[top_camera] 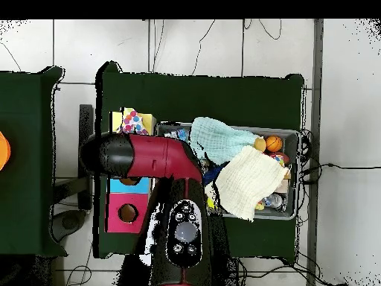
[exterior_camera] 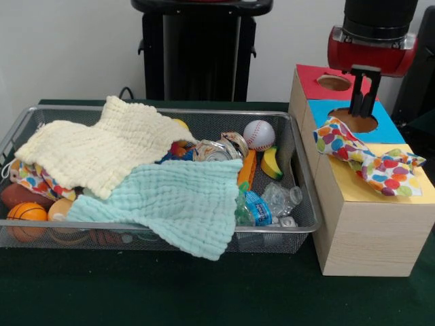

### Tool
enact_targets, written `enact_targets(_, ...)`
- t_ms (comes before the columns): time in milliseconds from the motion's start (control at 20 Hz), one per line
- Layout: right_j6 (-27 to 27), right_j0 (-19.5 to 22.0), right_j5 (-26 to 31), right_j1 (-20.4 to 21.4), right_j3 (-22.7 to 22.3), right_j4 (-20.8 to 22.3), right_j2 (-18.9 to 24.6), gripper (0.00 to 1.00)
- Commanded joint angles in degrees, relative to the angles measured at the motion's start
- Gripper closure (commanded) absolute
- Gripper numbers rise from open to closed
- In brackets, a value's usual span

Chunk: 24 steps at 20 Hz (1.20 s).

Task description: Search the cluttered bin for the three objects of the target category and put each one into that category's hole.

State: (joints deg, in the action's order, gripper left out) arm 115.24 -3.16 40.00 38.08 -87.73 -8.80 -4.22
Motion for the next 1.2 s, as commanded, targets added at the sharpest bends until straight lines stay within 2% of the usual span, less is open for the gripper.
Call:
enact_targets(50, 0.16, 2.66, -5.82, -1.61, -6.9, 3.03, 5.3, 1.0)
enact_targets(900, 1.88, 2.09, -7.65, -4.12, -5.91, 3.6, 4.83, 1.0)
enact_targets(1200, 1.41, 2.93, -10.9, -6.18, -6.85, 4.1, 5.65, 1.0)
